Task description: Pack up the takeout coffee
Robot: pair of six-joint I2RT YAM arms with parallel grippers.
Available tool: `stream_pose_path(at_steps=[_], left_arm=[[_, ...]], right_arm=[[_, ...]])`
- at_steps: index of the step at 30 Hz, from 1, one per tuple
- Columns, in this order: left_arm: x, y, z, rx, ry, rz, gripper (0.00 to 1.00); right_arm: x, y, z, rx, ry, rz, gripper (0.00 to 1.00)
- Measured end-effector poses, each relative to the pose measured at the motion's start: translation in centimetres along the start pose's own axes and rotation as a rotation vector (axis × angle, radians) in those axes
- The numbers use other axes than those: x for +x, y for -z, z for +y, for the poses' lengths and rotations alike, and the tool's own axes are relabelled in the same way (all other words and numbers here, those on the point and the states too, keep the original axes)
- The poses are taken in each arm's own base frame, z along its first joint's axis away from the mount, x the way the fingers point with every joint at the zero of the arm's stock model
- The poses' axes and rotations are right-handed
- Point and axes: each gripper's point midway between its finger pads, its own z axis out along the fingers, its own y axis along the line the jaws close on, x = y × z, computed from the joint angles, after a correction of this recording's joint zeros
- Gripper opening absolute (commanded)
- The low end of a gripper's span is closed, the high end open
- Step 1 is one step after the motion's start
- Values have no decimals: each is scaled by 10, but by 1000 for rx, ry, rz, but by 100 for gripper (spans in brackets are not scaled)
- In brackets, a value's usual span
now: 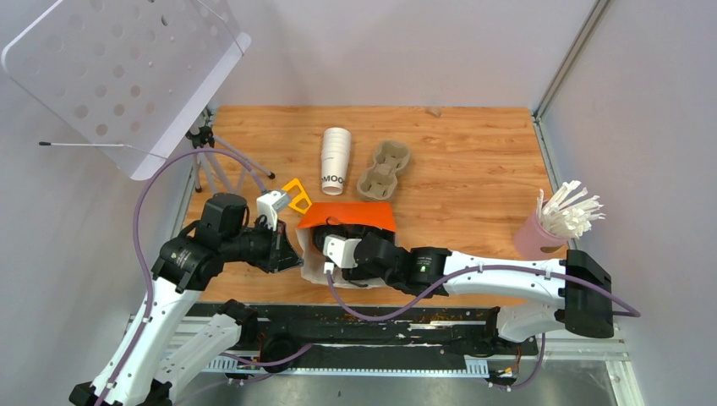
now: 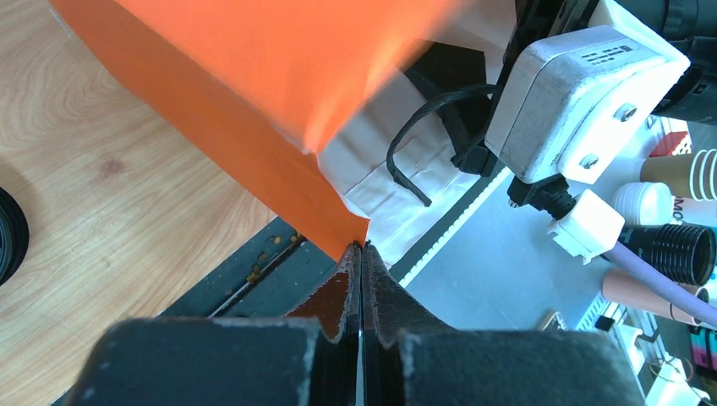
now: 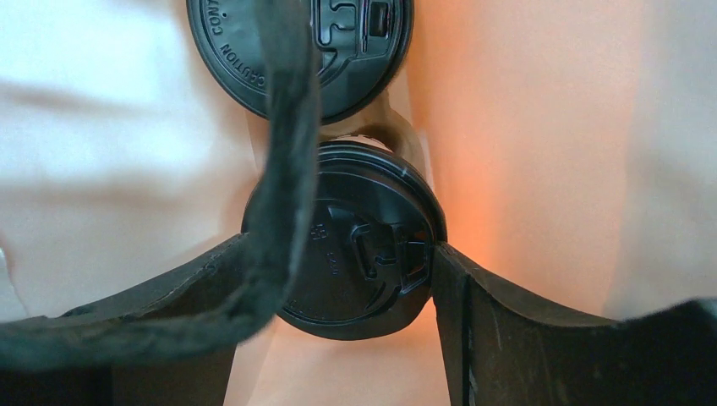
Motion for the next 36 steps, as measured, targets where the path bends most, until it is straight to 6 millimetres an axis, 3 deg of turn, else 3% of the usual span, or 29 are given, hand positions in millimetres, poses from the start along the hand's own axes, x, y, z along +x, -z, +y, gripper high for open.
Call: stream_pose_path(at_steps=[17, 28, 36], left_arm=[[0, -1, 1, 1, 5, 9, 2], [0, -2, 1, -2, 19, 9, 42], [0, -2, 2, -9, 25, 7, 54]], right_arm=[[10, -7, 6, -20, 3, 41, 68], [10, -9, 2, -8, 0, 39, 68], [10, -10, 1, -3, -4, 38, 68]])
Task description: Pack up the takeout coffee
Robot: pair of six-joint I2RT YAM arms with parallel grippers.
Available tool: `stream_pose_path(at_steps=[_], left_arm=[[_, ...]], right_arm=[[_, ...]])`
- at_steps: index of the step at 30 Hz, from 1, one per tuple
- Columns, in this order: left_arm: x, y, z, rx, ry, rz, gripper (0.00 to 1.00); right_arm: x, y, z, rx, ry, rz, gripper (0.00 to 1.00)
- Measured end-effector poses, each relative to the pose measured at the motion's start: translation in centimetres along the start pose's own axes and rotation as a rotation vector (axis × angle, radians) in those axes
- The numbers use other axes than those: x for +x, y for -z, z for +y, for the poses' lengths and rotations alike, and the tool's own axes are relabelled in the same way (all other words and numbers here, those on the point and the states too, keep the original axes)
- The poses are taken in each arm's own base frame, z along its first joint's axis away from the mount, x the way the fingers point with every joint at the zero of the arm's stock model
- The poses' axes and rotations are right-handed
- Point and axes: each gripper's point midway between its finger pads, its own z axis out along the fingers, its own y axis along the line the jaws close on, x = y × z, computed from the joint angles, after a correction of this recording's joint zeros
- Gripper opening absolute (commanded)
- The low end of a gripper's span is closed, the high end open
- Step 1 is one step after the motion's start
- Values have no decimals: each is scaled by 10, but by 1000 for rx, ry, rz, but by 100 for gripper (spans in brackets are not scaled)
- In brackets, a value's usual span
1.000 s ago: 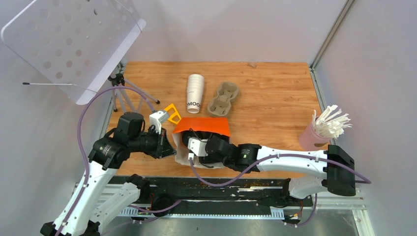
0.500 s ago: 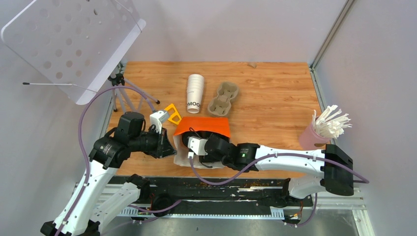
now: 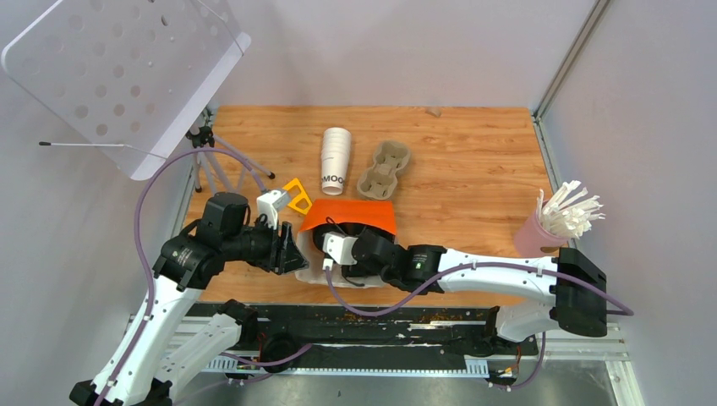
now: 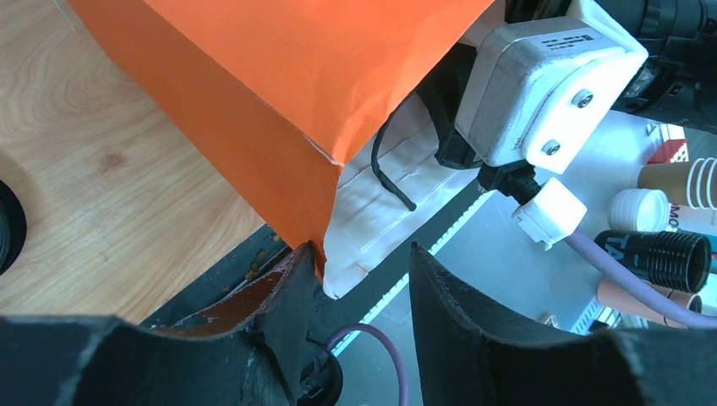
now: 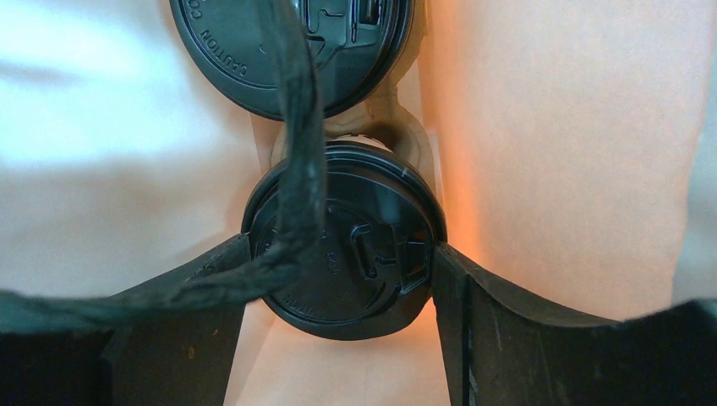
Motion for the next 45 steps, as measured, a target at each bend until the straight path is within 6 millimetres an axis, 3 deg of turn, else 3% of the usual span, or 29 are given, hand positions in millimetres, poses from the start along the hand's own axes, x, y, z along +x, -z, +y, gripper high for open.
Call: stream_pose_path(at_steps=[7, 11, 14, 18, 26, 45], left_arm=[[-2, -1, 7, -37, 1, -5, 56], [-2, -2, 9, -48, 4, -4, 51], [0, -3, 10, -50, 8, 2, 43], [2, -5, 12, -51, 15, 9, 21], [5, -8, 12, -41, 27, 20, 0], [2, -12, 6, 2, 39, 19, 0]], right_arm=[[0, -1, -2, 4, -5, -3, 68], [1, -1, -3, 7, -9, 0, 68], [1, -2, -4, 9, -11, 2, 68], [1, -3, -4, 13, -14, -2, 68], [4, -10, -5, 24, -16, 4, 68], [12, -23, -10, 43, -25, 21, 70]])
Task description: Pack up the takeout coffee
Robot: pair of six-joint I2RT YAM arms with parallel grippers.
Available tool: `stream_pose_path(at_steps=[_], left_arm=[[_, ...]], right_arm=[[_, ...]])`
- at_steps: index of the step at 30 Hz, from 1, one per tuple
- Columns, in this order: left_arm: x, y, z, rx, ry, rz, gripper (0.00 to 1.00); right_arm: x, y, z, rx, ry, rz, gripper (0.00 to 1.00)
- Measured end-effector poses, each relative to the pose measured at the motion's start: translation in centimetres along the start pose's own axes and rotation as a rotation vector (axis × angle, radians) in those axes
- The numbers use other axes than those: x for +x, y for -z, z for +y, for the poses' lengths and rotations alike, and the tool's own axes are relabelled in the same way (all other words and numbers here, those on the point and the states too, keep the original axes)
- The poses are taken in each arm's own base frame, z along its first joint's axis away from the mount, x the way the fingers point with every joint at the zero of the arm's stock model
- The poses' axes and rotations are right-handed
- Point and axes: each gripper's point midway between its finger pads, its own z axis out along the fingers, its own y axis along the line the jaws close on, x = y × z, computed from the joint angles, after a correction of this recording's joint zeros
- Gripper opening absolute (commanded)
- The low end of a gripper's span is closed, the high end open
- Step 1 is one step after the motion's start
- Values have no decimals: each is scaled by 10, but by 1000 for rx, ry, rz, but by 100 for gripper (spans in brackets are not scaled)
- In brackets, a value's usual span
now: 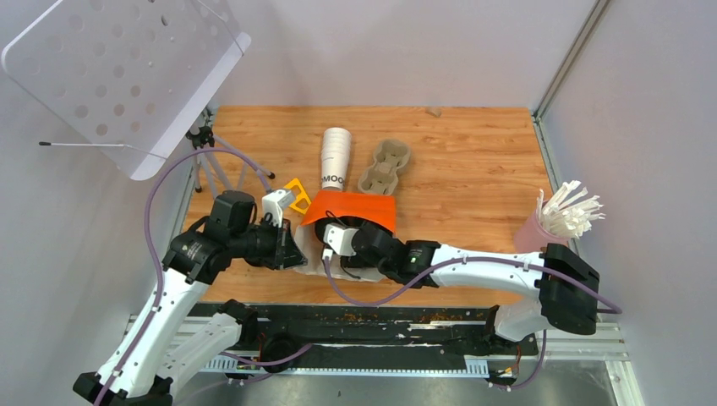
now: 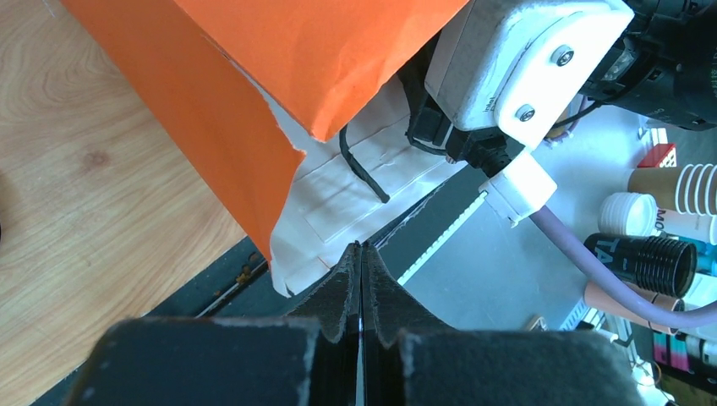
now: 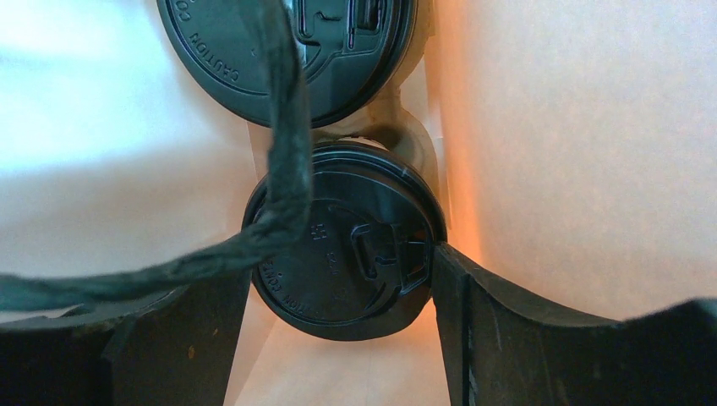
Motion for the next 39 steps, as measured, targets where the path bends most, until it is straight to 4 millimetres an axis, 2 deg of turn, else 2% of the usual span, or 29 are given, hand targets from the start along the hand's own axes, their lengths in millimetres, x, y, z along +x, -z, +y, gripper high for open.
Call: stream_pose_path(at_steps=[15, 18, 20, 22, 26, 32, 39], left_arm=[[-1, -2, 0, 5, 2, 3, 0], [-1, -2, 1, 2, 5, 7, 16], [-1, -3, 3, -12, 6, 8, 21], [-3, 0, 6, -43, 7, 6, 32], [-19, 10, 11, -110, -19, -47, 42], [-30, 19, 22, -207, -29, -101, 52], [-31, 21, 30, -254, -26, -107, 57]], right_arm=[[3, -7, -6, 17, -17, 4, 71], [3, -7, -6, 18, -17, 5, 71], [4, -7, -6, 19, -18, 5, 71], [4, -7, -6, 20, -20, 5, 71], [4, -8, -7, 21, -21, 5, 71], [4, -8, -7, 20, -21, 5, 71], [5, -8, -7, 21, -20, 7, 71]])
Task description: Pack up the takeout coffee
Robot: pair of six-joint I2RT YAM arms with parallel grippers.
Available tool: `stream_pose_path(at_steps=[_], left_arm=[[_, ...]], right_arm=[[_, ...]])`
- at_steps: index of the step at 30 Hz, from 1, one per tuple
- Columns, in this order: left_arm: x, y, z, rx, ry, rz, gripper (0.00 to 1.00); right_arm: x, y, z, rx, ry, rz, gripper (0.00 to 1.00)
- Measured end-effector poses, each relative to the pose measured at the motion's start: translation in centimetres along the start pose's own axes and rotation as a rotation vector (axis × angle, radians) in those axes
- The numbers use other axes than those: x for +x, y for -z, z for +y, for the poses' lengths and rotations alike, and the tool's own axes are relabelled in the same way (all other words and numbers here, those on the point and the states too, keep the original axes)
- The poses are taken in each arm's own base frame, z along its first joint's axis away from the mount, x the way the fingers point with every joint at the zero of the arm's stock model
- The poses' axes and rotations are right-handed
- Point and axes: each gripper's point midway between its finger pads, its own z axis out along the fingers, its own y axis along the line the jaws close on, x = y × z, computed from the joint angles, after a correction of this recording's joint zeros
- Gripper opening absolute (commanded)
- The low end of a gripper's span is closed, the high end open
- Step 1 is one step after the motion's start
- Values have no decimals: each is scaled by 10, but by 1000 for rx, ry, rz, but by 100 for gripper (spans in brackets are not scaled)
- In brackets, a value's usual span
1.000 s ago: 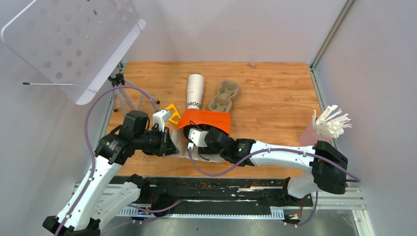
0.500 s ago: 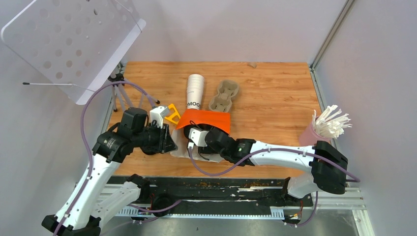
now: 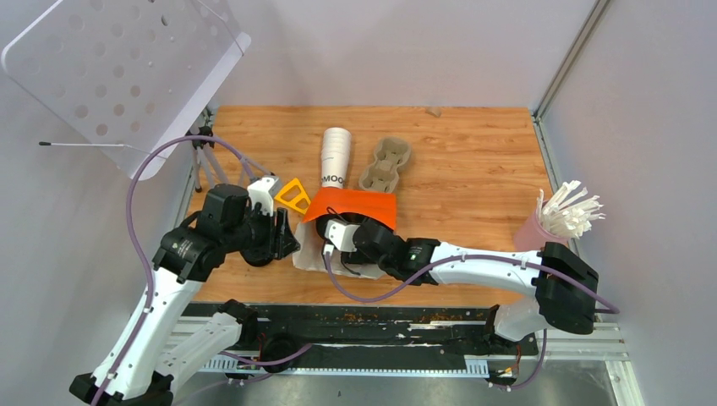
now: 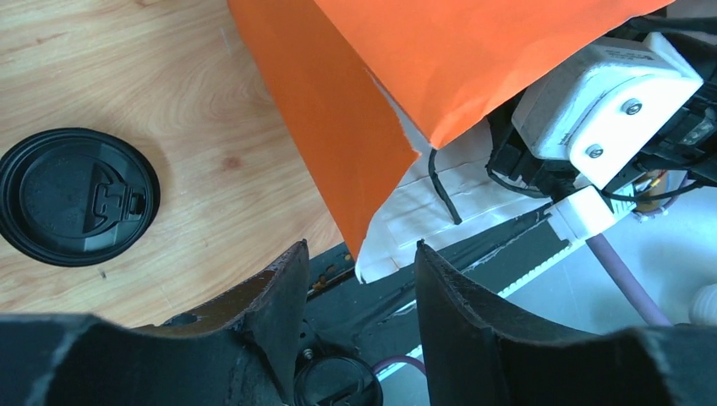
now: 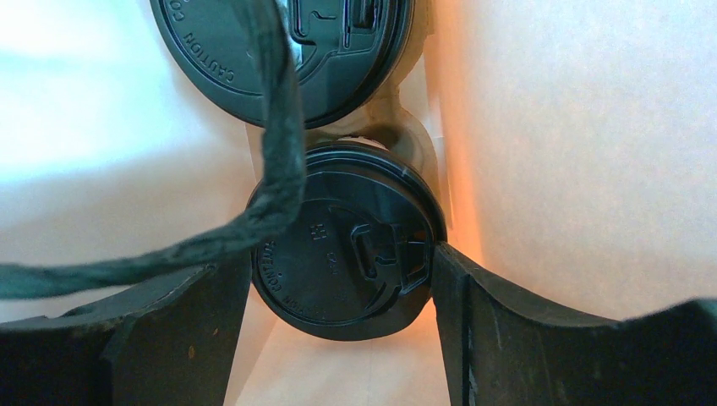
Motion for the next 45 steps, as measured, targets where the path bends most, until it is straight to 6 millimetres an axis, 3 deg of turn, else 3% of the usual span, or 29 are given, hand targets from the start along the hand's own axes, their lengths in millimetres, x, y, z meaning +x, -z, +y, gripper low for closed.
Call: stream_pose_path(at_steps=[10, 15, 17, 21, 24, 45], left_arm=[[8, -12, 3, 6, 10, 29, 57], [10, -17, 2, 26, 12, 30, 51], [10, -19, 1, 34, 13, 30, 45], [11, -21, -2, 52, 22, 33, 13], [11, -22, -5, 73, 27, 33, 0], [13, -28, -16, 141, 48, 50, 0]], right_arm=[[1, 0, 0, -1, -1, 0, 71], [1, 0, 0, 0, -2, 0, 71], [1, 0, 0, 0, -2, 0, 71], [1, -1, -1, 1, -5, -2, 71], [2, -2, -2, 6, -9, -2, 71], [10, -12, -10, 24, -32, 12, 72]])
